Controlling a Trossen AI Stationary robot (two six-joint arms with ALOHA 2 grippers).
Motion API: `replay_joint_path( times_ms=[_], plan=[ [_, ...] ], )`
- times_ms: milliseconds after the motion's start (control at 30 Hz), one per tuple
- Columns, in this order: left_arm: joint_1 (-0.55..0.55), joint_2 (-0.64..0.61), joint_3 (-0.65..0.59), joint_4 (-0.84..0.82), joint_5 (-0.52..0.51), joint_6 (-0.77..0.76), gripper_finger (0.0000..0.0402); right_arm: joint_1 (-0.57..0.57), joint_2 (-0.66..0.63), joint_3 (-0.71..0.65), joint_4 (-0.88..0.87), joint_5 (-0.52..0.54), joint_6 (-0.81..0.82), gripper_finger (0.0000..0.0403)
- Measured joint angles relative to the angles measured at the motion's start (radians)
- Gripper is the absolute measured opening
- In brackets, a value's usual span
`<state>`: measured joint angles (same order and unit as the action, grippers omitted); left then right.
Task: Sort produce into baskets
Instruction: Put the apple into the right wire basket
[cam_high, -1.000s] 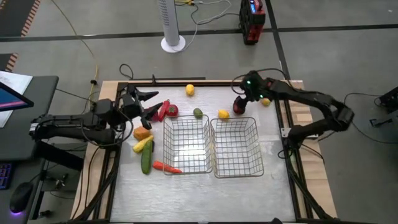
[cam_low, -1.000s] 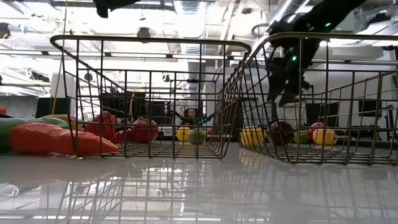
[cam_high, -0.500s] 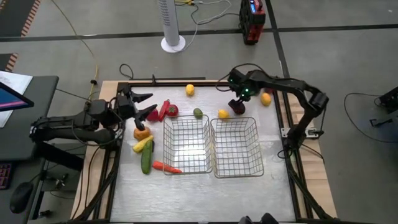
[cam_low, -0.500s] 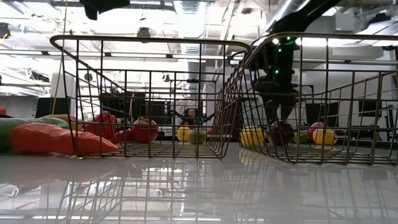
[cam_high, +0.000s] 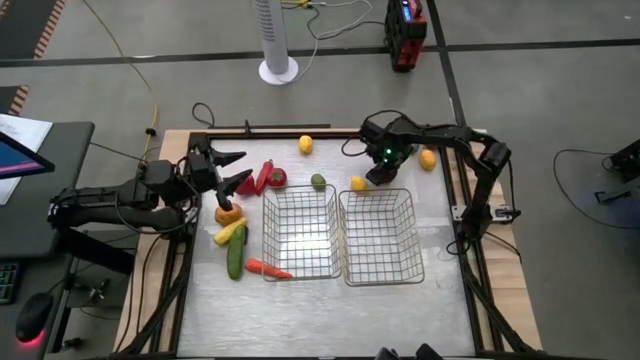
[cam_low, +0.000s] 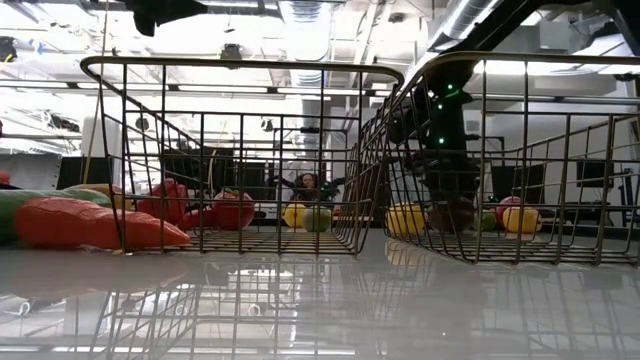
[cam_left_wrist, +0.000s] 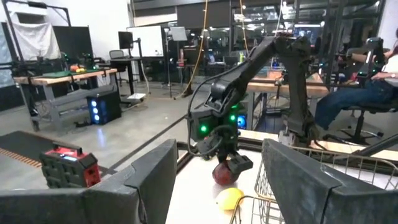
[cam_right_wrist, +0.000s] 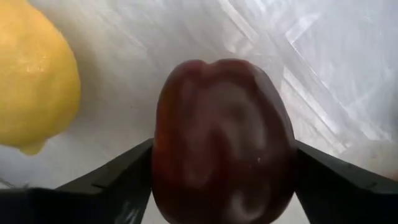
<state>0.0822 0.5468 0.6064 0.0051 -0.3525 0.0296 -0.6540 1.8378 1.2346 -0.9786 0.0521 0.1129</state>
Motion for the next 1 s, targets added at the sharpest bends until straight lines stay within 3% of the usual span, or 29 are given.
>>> replay_joint_path(
  times_ms=[167,500,733,1000],
  plan=[
    [0.0,0.0,0.0,0.0,-0.001,0.0,0.0224,0.0,-0.044,0.001,-0.012,0.0,-0.016,0.0317],
    [0.0,0.001,0.0,-0.019,0.012,0.001,0.0224,0.082,-0.261,0.103,-0.118,-0.001,-0.017,0.0328],
    [0.0,0.001,0.0,-0.041,0.014,-0.035,0.0224,0.276,-0.442,0.124,-0.15,-0.118,0.056,0.0331],
    [0.0,0.005,0.0,-0.036,-0.005,-0.077,0.0224,0.578,-0.462,0.124,-0.212,-0.078,0.217,0.035]
  ],
)
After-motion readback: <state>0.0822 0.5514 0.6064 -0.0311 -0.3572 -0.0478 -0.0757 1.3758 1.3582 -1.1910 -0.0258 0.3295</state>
